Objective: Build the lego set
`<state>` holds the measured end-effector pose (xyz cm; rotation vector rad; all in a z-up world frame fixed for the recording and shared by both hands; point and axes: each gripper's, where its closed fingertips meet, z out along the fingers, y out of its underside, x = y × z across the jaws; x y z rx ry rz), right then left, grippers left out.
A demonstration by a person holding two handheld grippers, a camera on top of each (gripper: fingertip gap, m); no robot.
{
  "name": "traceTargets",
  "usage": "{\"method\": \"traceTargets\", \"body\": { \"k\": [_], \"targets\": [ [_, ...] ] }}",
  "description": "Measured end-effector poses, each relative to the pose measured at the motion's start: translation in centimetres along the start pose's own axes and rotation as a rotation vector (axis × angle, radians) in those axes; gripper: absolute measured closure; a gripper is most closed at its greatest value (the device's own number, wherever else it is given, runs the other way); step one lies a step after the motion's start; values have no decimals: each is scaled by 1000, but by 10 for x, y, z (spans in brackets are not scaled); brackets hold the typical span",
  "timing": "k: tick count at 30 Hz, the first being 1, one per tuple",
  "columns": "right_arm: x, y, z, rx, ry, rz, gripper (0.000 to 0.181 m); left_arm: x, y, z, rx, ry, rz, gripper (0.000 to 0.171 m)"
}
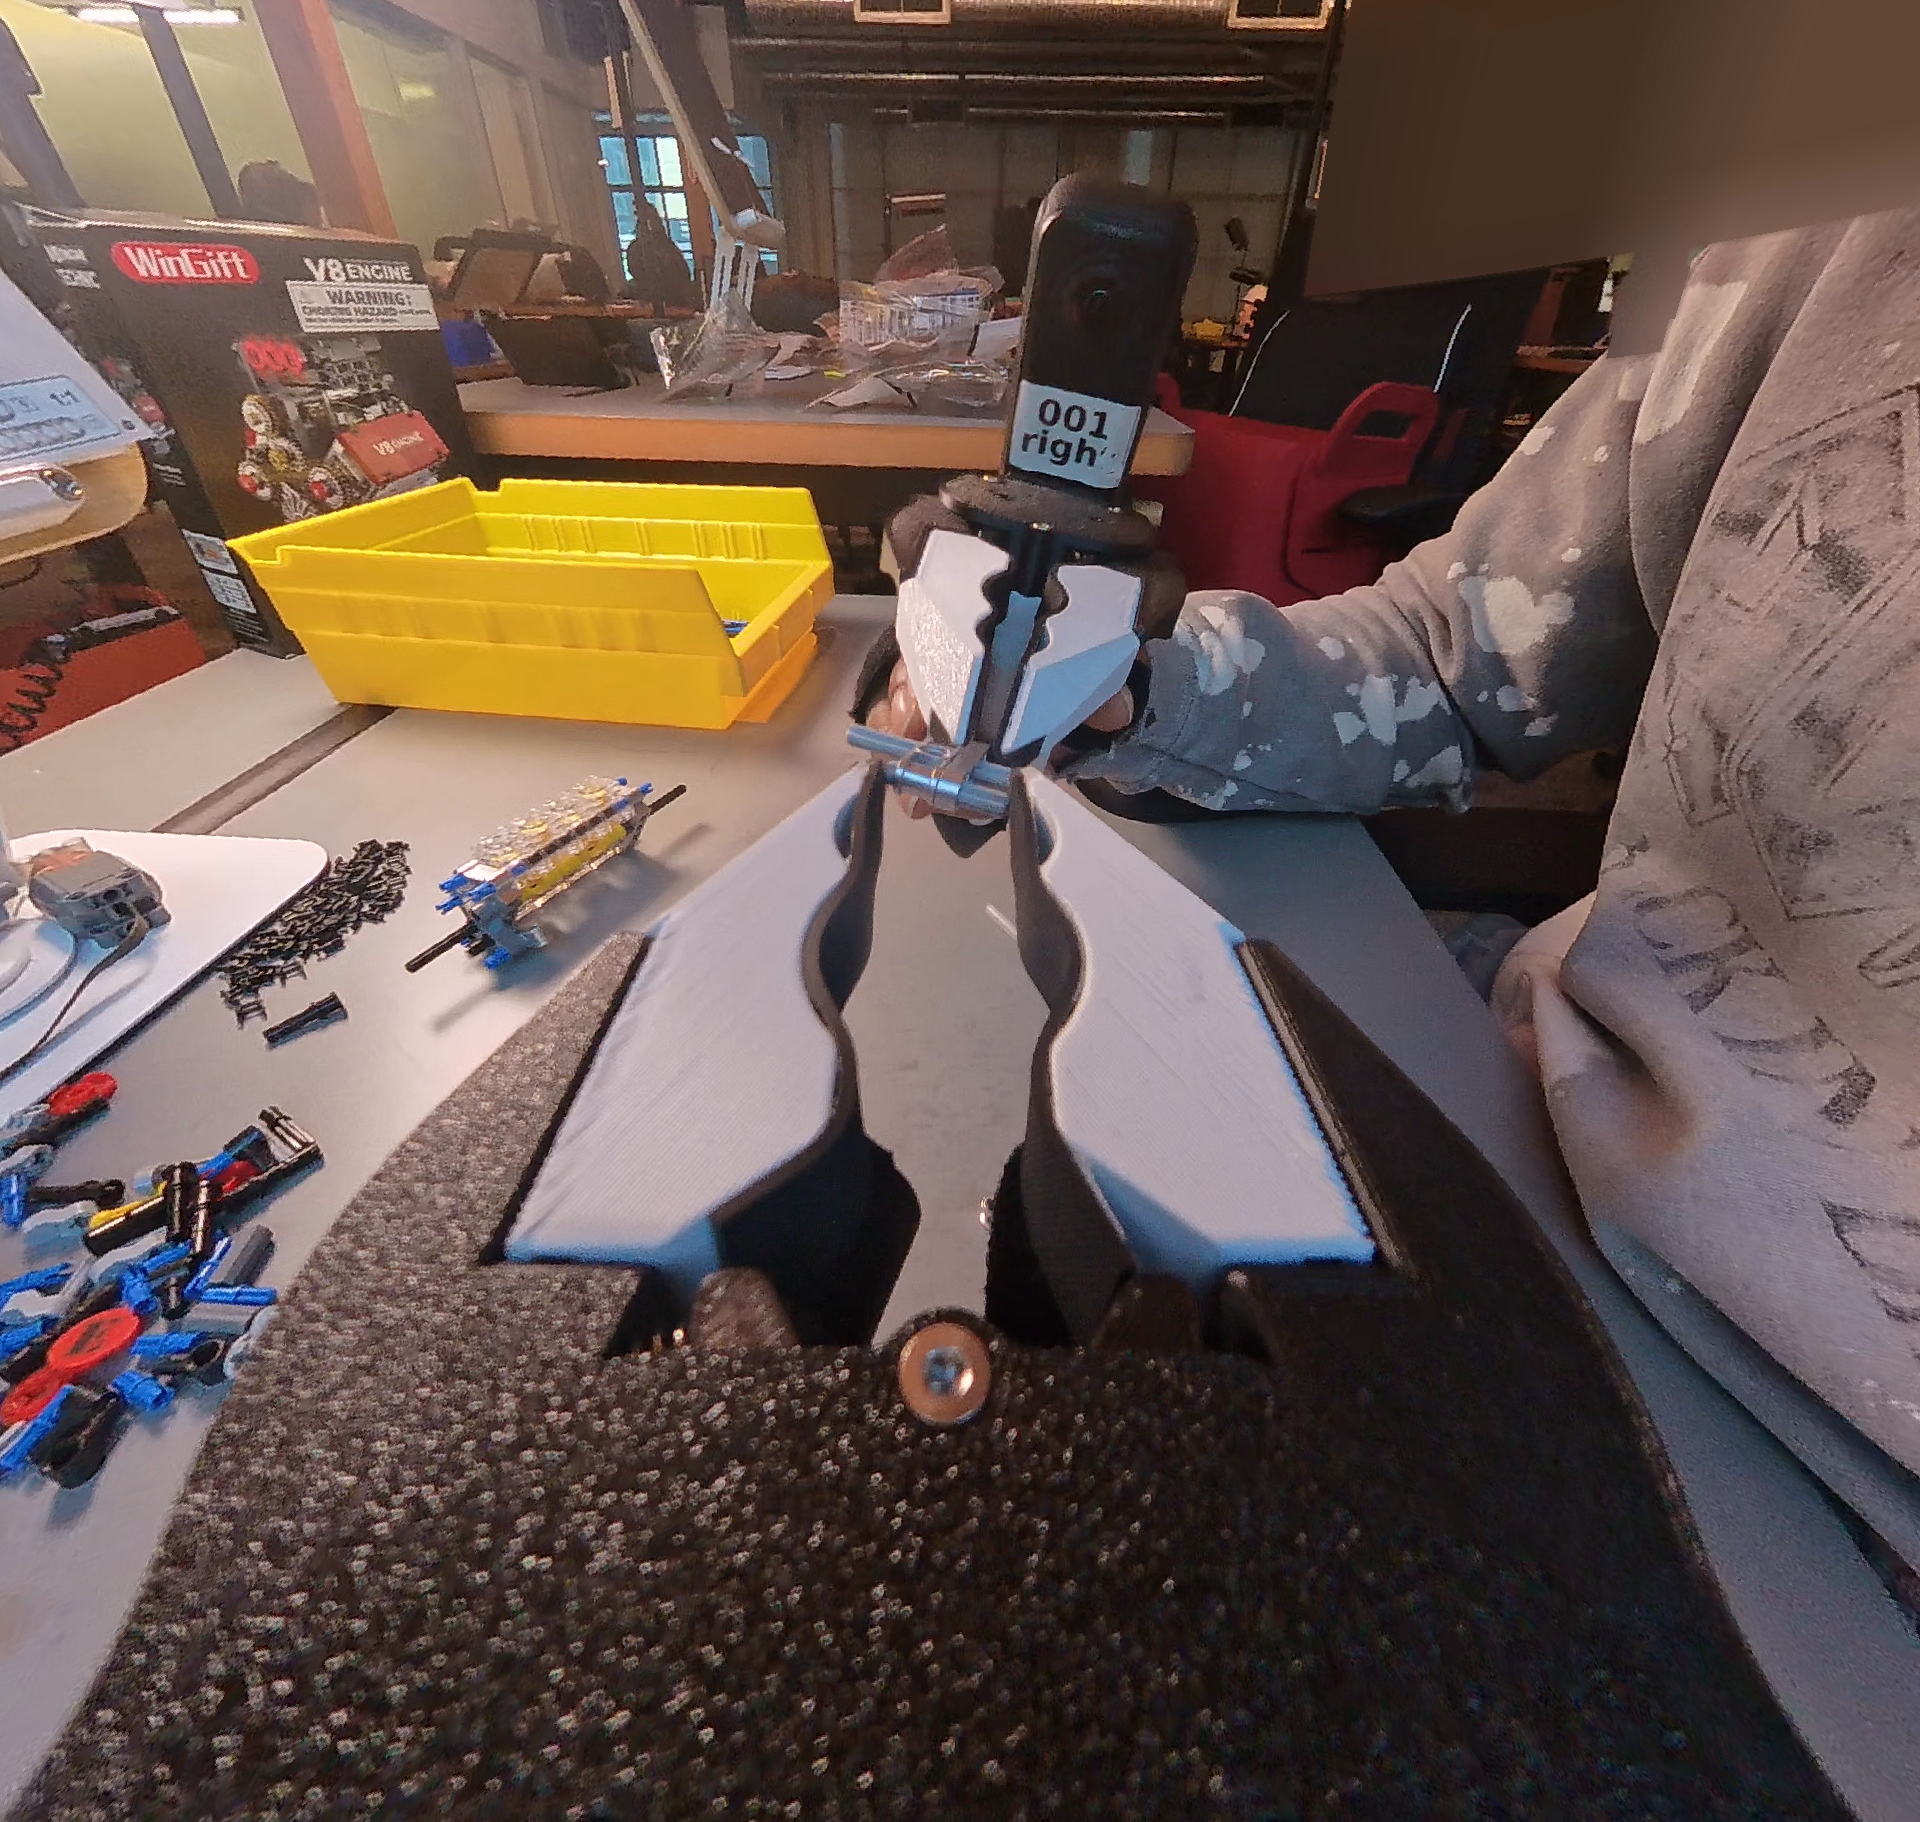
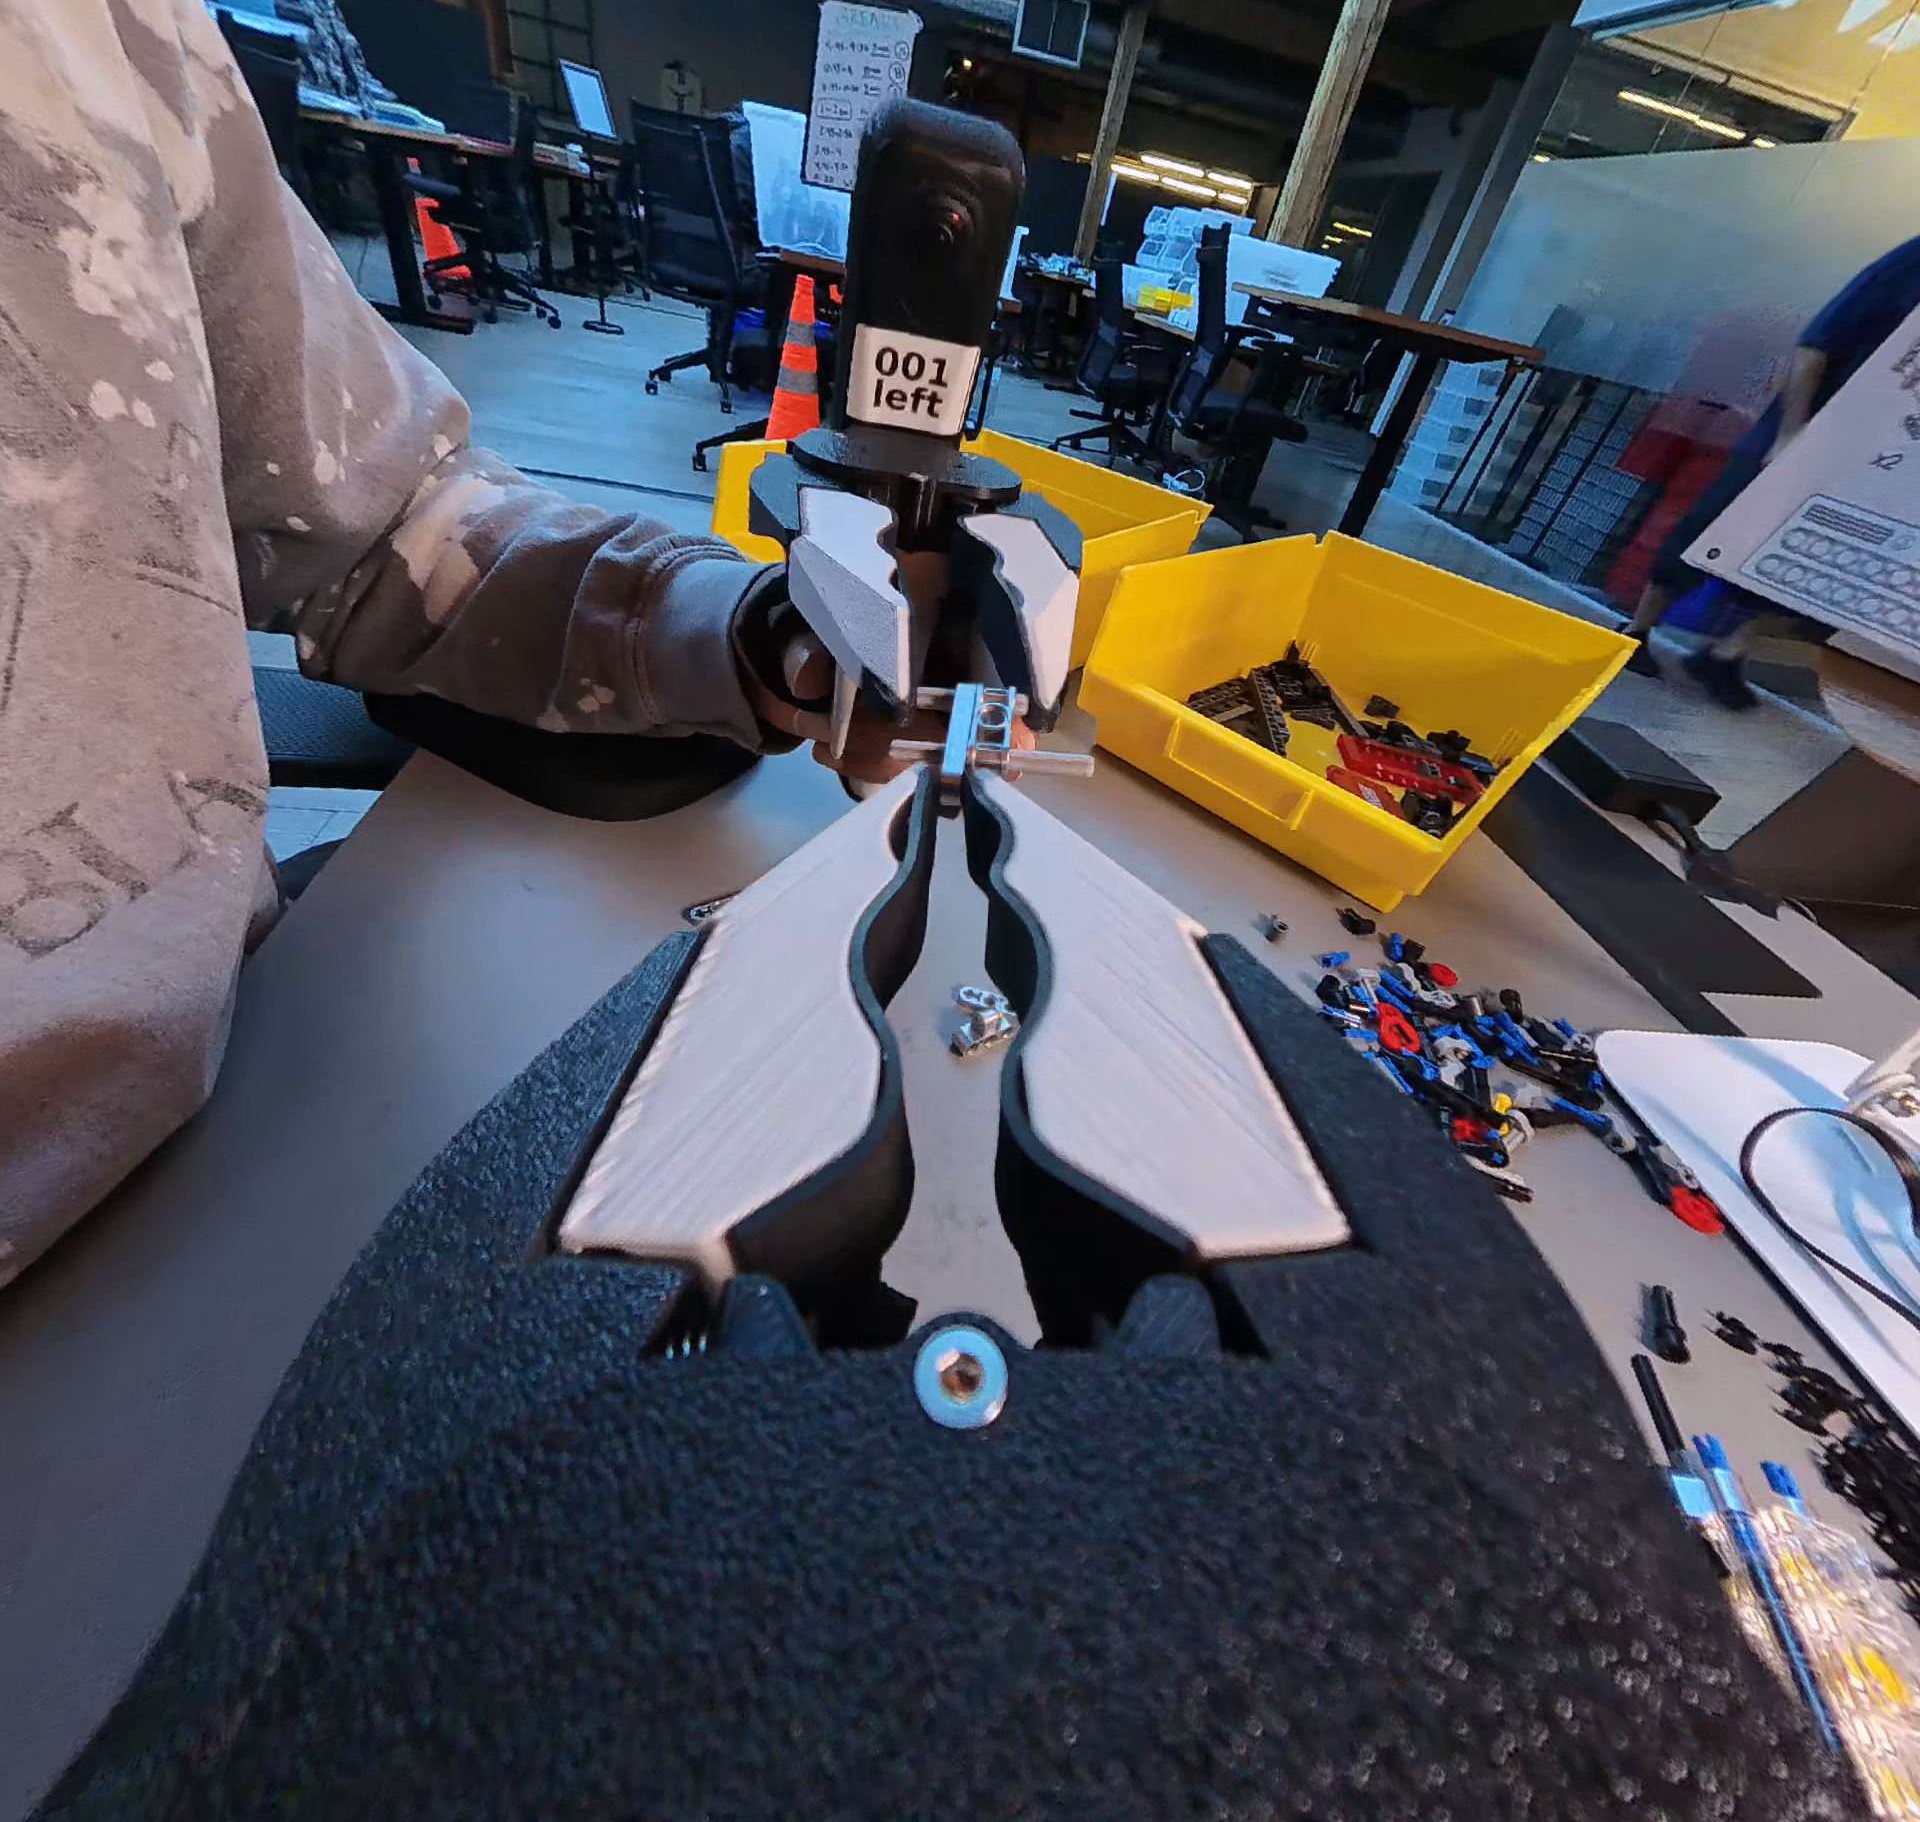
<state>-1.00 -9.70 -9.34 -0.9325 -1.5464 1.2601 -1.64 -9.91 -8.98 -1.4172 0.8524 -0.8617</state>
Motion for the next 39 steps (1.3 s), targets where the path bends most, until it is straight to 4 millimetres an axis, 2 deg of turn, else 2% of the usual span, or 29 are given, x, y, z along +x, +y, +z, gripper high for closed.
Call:
{"method": "traceTargets", "body": {
  "k": [3, 6, 11, 13, 21, 25, 27, 29, 32, 34, 39],
  "targets": [
    [7, -1, -1, -6, 48, -24, 179, -9, 5, 1, -9, -33, -53, 151],
    [14, 6, -2, -67, 128, -144, 179, -15, 9, 1, 17, 14, -260, 153],
    [14, 10, 0, -128, 192, -321, 179, -22, 6, 0, 143, 133, -637, 152],
    [13, 10, 1, -142, 203, -376, 179, -24, 9, 1, 155, 147, -705, 158],
    [12, 14, 1, -172, 210, -449, 178, -21, 15, 2, 92, 122, -619, 167],
    [17, 16, -1, -135, 180, -262, 175, -20, 17, 3, 53, 72, -479, 168],
    [18, 18, -1, -121, 154, -177, 165, -17, 17, 4, 52, 72, -443, 171],
    [19, 26, 1, -155, 134, -112, 157, -16, 15, 5, 64, 75, -433, 171],
    [17, 46, 7, -208, 97, -18, 157, -14, 27, 10, -1, 61, -393, 171],
    [24, 68, 3, -324, 114, -23, 159, -19, 32, 9, -29, 31, -383, 171],
    [54, 52, -22, -288, 220, 6, 160, -32, 40, 6, -76, -56, -355, 171]
  ]
}}
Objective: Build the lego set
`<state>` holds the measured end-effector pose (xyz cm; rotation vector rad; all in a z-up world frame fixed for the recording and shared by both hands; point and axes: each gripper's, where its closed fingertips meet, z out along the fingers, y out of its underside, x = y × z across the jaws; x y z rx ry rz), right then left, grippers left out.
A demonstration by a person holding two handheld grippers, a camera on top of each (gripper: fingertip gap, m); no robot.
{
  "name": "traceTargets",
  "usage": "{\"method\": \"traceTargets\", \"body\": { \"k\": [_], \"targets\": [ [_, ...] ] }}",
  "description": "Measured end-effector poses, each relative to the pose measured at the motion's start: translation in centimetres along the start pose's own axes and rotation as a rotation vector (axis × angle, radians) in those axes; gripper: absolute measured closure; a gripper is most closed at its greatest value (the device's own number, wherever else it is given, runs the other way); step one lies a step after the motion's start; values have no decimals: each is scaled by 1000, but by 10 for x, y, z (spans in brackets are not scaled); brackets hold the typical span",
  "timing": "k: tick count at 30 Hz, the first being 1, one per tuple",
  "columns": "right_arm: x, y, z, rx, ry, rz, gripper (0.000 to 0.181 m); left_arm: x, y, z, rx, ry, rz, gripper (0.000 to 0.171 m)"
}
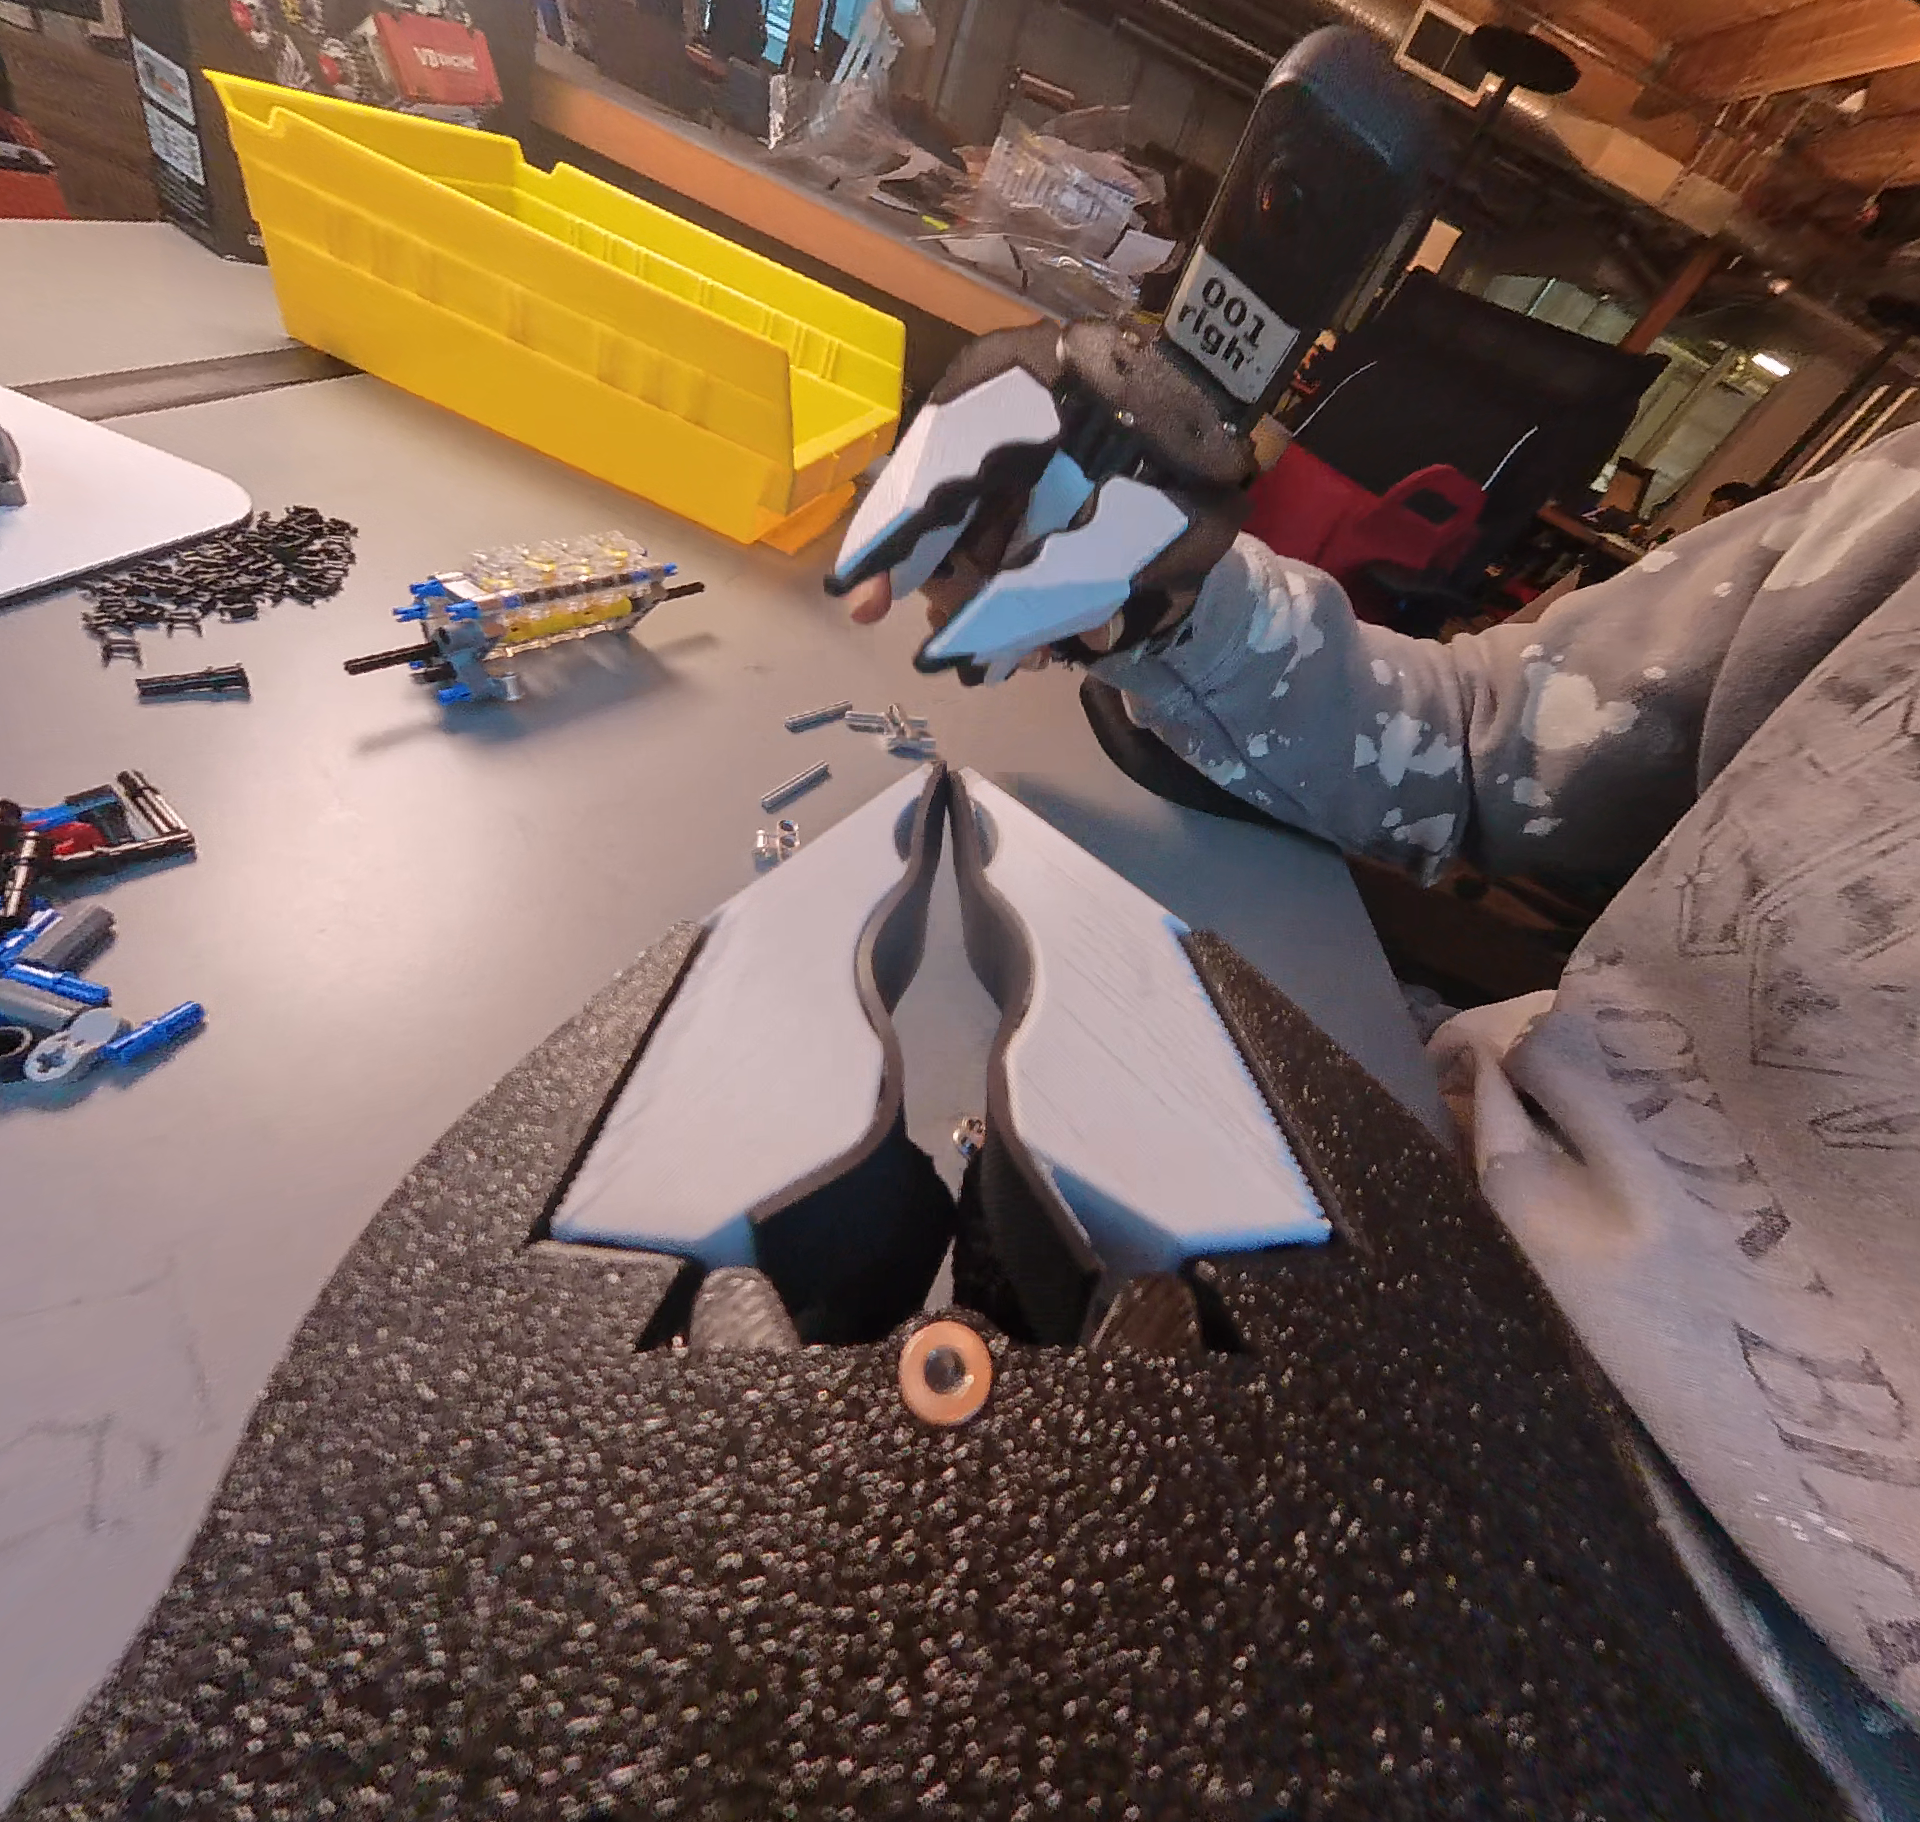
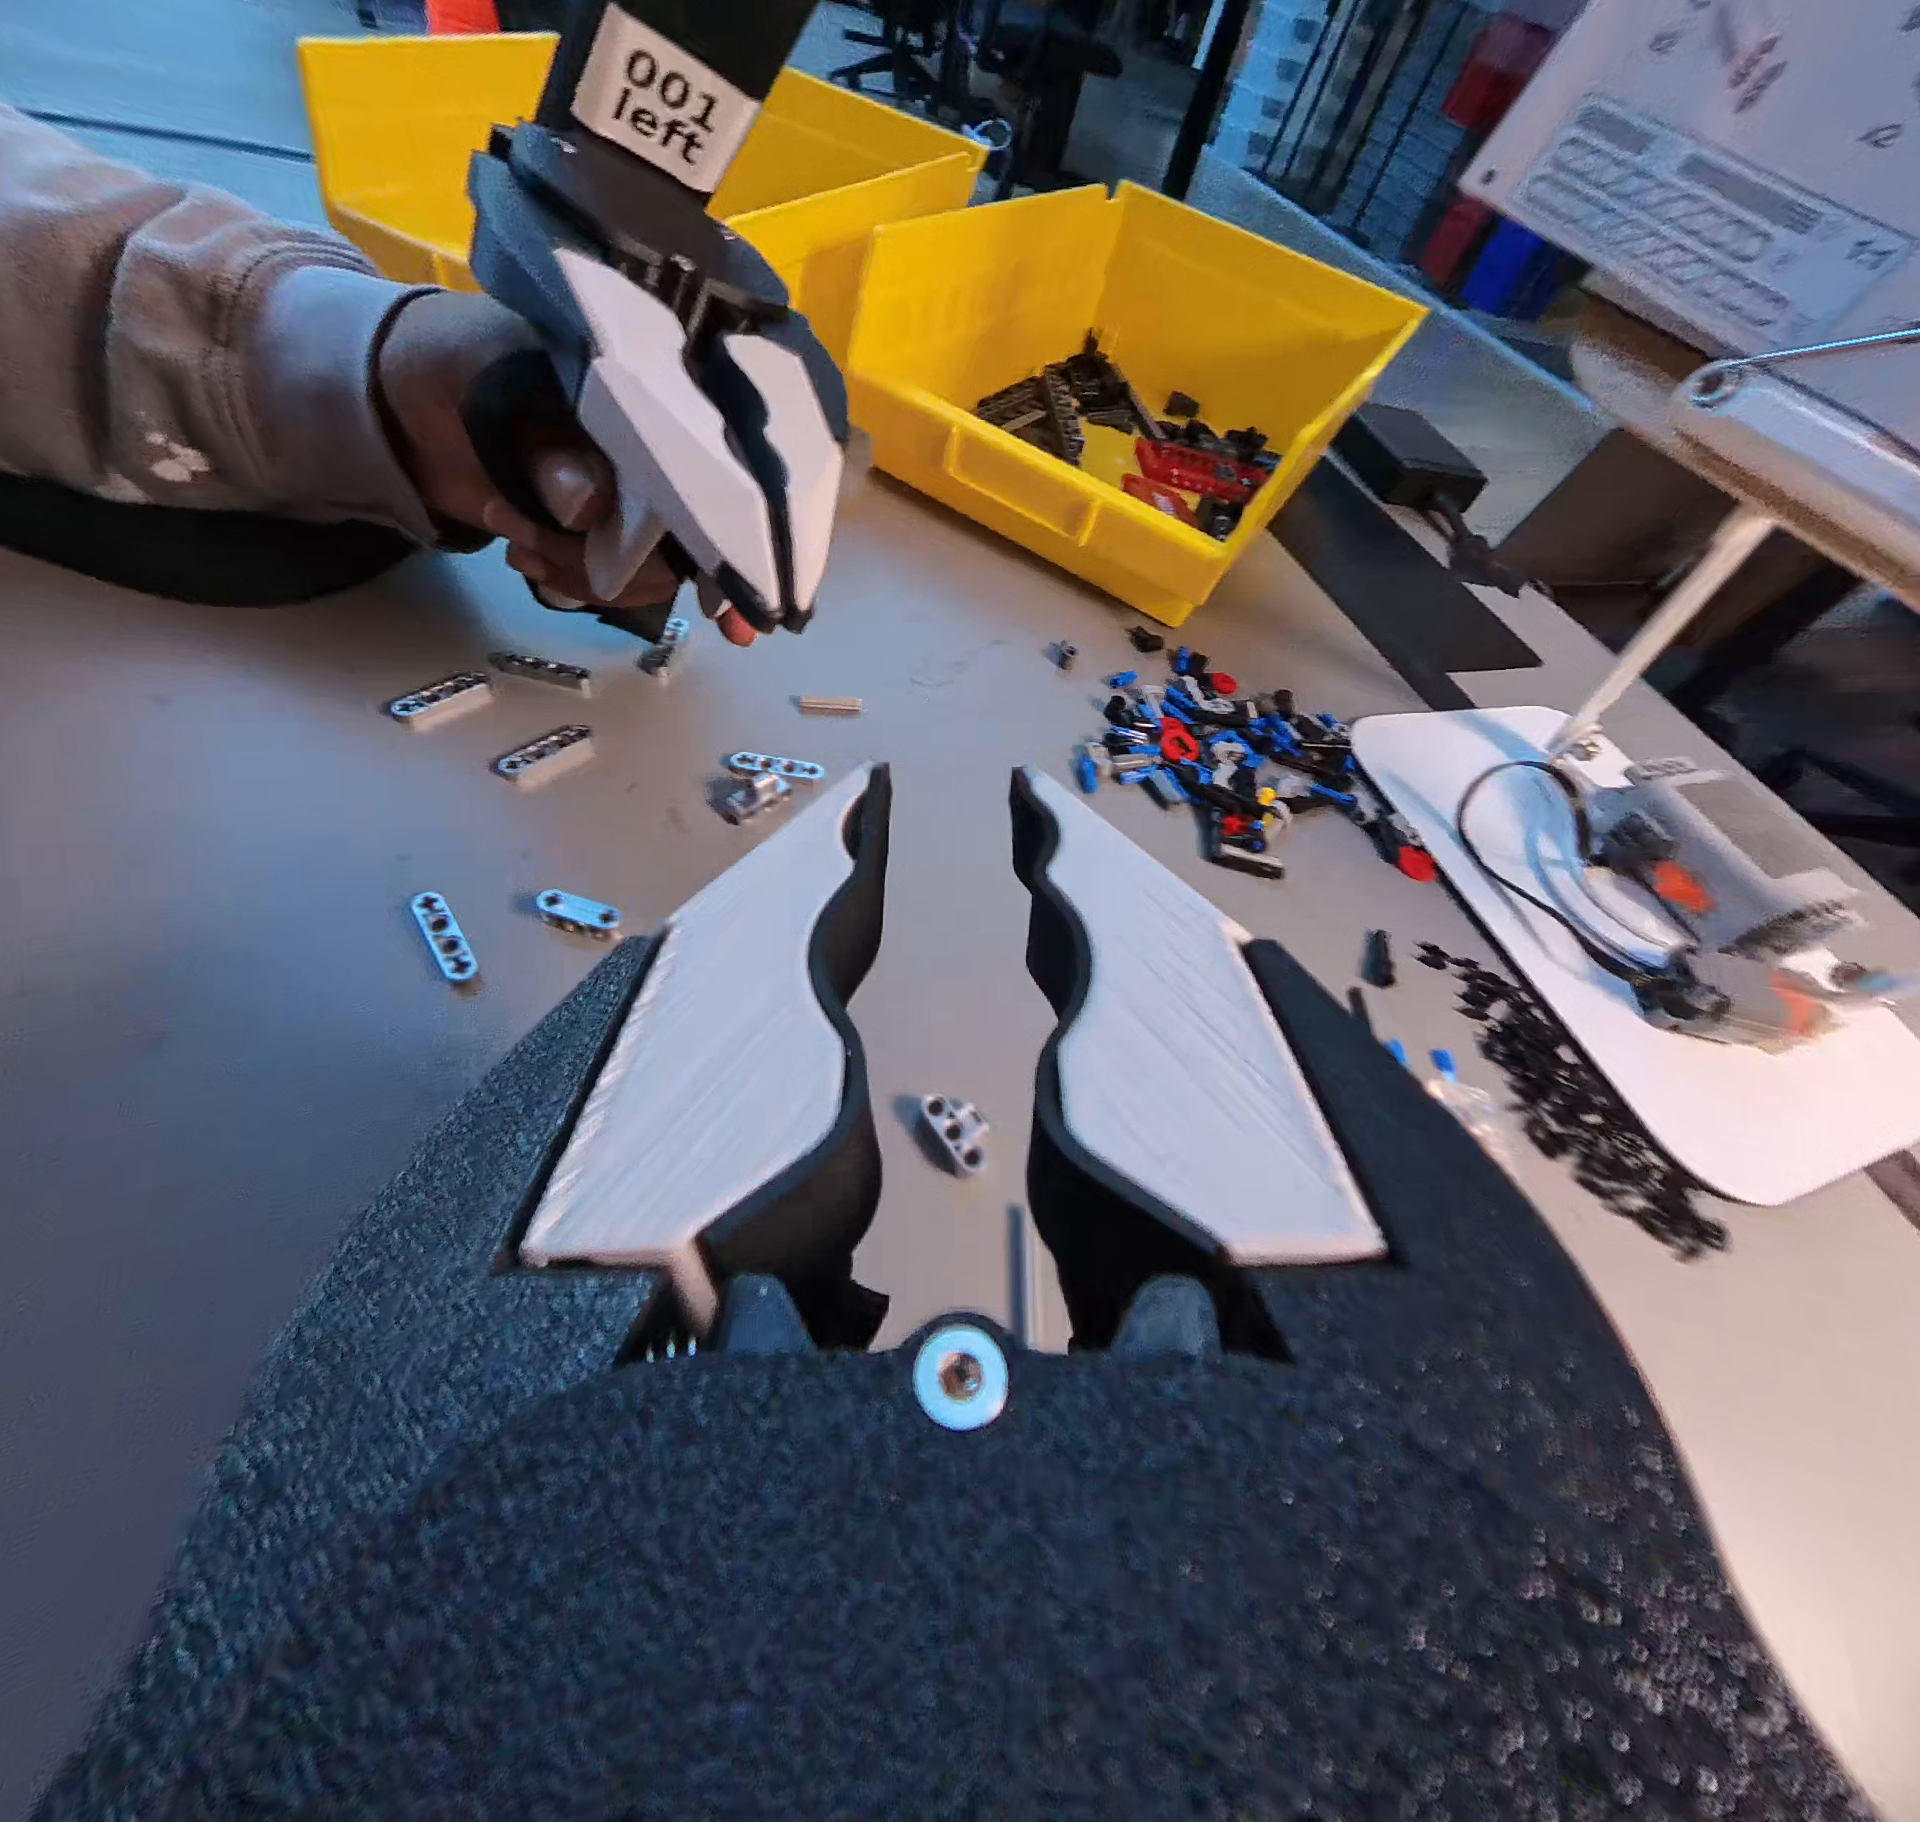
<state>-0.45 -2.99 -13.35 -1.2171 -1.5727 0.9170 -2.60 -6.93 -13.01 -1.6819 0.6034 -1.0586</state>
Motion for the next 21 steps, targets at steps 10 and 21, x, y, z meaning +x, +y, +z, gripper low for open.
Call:
{"method": "traceTargets", "body": {
  "k": [10, 21],
  "targets": [
    [72, 26, -86, -160, 233, 33, 157, -10, 9, 5, -49, -107, 108, 142],
    [12, 152, -107, -625, -5, 246, 151, -12, 20, 12, -118, -153, 156, 134]
  ]
}}
